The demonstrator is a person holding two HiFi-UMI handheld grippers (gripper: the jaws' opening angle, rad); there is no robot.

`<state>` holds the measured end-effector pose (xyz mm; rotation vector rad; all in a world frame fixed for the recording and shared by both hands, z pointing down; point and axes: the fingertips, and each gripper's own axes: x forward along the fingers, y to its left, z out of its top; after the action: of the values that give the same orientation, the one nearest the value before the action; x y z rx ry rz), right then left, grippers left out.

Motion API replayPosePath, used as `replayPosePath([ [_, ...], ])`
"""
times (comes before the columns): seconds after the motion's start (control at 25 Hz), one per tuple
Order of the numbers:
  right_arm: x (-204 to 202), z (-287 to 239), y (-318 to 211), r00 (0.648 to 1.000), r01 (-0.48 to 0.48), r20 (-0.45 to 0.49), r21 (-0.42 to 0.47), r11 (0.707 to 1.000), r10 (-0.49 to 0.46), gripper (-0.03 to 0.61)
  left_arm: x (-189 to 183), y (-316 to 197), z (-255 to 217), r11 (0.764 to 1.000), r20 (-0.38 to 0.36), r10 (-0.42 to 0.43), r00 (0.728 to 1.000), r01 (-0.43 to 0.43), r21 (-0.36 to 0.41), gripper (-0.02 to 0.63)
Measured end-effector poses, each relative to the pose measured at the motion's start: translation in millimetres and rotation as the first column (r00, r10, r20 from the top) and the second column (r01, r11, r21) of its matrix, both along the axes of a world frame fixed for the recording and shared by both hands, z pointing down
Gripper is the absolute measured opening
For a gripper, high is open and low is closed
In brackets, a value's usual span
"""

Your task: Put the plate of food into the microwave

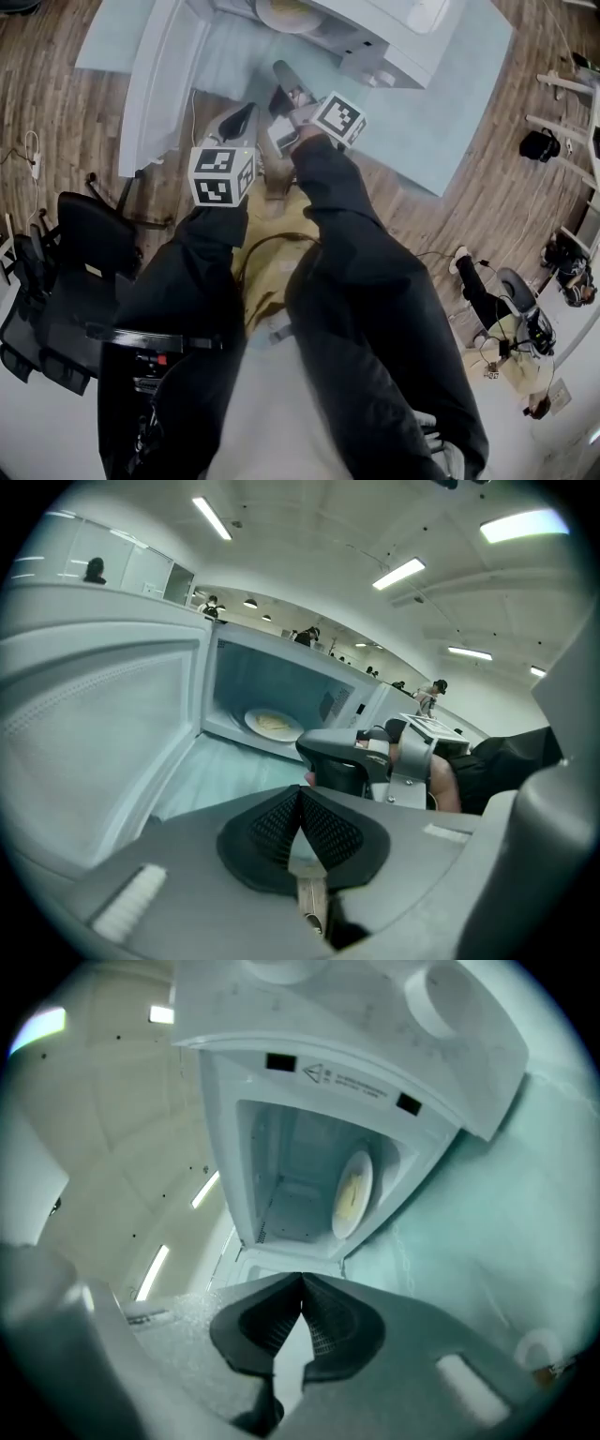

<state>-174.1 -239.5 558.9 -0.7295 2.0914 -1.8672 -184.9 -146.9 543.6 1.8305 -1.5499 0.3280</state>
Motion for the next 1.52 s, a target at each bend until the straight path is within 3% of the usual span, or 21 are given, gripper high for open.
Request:
replayPosePath([
  [0.32, 43.1, -83.7, 27.7, 0.997, 0.062, -0.055, 0.185, 0.981, -0.053, -0.005, 40.6, -11.0, -69.4, 0.992, 0.021, 0.02, 1.0, -0.022, 0.125, 0.003],
  [0.48, 60.6, -120.5, 34.0, 0.984, 0.092, -0.175, 0.318, 0.944, -0.037, -0.006, 56.0, -17.6, -104.7, 0.978, 0.037, 0.049, 0.998, -0.056, 0.2, 0.003],
  [0.76, 94.7, -180.8, 37.7, 0.934, 0.147, -0.354, 0.522, 0.84, 0.056, -0.006, 83.7, -34.1, -163.0, 0.945, 0.077, 0.089, 0.993, -0.109, 0.31, 0.003],
  [1.04, 119.0, -237.6, 34.2, 0.856, 0.218, -0.469, 0.71, 0.67, 0.218, -0.006, 102.1, -42.1, -209.3, 0.897, 0.158, 0.087, 0.984, -0.147, 0.418, 0.003],
  [1.16, 128.0, -250.0, 32.3, 0.82, 0.24, -0.494, 0.754, 0.611, 0.288, -0.006, 111.9, -46.1, -223.9, 0.874, 0.179, 0.092, 0.98, -0.165, 0.457, 0.003],
  [1.32, 142.1, -267.8, 25.3, 0.778, 0.251, -0.504, 0.796, 0.55, 0.374, -0.006, 120.4, -55.2, -242.9, 0.846, 0.202, 0.095, 0.975, -0.186, 0.499, 0.003],
  [1.52, 145.0, -284.7, 22.1, 0.719, 0.26, -0.509, 0.829, 0.496, 0.474, -0.006, 109.7, -57.9, -262.4, 0.812, 0.223, 0.078, 0.972, -0.191, 0.551, 0.003],
])
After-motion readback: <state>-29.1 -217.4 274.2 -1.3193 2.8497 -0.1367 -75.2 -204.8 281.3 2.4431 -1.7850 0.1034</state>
